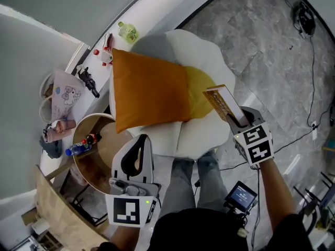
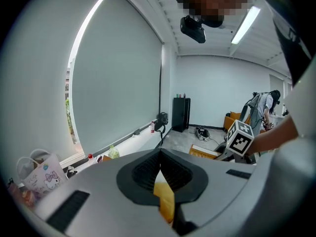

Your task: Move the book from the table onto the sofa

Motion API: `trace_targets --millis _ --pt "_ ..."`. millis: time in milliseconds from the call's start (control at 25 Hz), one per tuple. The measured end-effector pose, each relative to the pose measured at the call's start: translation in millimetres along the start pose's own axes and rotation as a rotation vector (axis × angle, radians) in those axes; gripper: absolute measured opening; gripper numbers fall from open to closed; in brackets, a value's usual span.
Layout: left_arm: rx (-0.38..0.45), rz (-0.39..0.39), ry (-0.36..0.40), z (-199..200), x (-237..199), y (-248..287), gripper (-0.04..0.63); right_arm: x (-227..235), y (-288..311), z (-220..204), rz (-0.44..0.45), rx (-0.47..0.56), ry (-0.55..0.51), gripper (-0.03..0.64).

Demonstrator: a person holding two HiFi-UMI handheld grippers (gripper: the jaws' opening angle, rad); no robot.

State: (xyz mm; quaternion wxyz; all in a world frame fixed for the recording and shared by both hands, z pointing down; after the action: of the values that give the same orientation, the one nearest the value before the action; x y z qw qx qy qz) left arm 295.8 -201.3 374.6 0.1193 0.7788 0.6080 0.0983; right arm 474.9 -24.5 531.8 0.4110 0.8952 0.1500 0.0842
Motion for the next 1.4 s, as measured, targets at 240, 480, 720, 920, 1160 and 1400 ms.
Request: trace_targets --millis 240,480,720,920,1160,1400 --pt "-0.030 0.004 -0.043 -36.0 -16.3 16.9 0.006 -8.3 52.9 -25.7 0.007 -0.049 0.003 0.146" --pt "-0.063 -0.023 -0.062 -75.3 -20.2 30.6 0.006 -15.3 101.6 -53.9 0.017 -0.088 0.024 0.146" --pt "-0.120 -0.011 -0.100 -118.8 -24.3 38.7 0.006 -16.4 150.0 -83.6 0.010 -0.116 0.087 0.146" --pt "-0.123 -0.004 -0.115 -143.3 -32.3 52.2 0.006 -18.3 189.5 -100.0 0.000 -0.128 0.101 0.146" --pt "-0.153 0.011 -0.141 -173.9 -34.9 63.4 0.006 -18.6 228.5 -121.3 0.001 -0.149 0.099 0.146" --pt "-0.193 0.008 -0.163 -204.8 -27.4 74.7 0.006 -15.5 260.2 -141.7 -0.016 -0.178 0.121 0.146"
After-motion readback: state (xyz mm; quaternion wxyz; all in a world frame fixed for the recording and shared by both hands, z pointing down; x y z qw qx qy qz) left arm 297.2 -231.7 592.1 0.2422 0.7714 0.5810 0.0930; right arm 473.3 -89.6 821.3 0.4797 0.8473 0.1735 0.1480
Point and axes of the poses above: the fingertips, and each gripper's own axes: y forward along the fingers, x to its right, z out of its top, the point moved 2 cm from there along -y, backward along the fingers, and after that the axes turned 7 degrees about x, right-handed, at the moved point
